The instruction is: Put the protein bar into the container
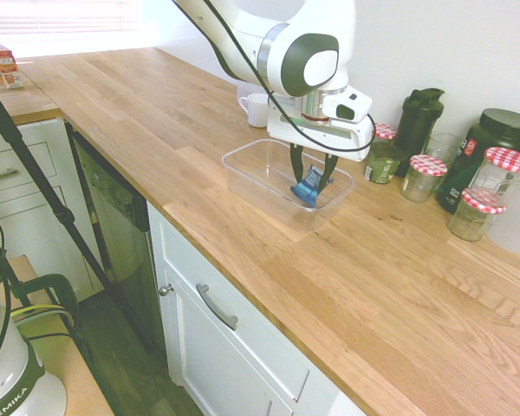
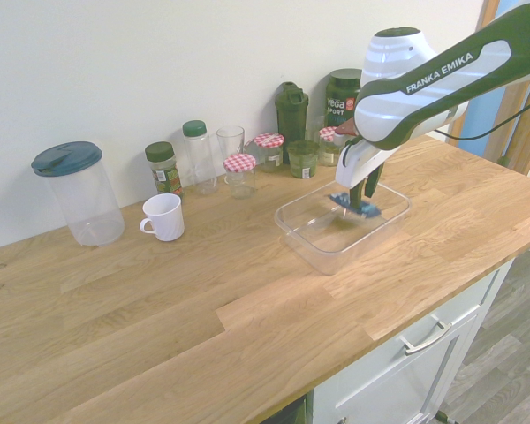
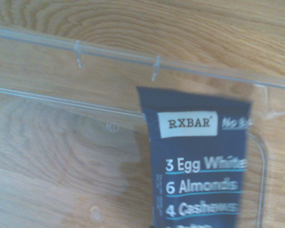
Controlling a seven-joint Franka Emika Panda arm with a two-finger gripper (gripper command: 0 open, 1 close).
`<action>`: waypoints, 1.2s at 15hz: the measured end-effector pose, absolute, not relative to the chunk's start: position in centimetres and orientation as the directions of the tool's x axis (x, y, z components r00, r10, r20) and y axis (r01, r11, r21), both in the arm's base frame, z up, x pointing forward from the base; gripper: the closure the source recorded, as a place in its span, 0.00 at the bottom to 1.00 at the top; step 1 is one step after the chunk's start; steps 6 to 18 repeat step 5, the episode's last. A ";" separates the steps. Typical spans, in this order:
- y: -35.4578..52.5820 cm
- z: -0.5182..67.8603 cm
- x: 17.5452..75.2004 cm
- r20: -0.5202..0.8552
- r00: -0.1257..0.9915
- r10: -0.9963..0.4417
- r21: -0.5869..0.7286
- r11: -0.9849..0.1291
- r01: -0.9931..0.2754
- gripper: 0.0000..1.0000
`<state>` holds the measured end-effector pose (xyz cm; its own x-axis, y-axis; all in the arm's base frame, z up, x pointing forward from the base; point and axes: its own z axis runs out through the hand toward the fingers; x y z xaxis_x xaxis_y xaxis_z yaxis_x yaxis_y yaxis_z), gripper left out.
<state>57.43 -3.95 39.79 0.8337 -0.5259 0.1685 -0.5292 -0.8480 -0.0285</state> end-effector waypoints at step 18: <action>-3.9 45.0 56.6 0.165 0.849 -0.503 -0.036 -0.863 -0.504 0.00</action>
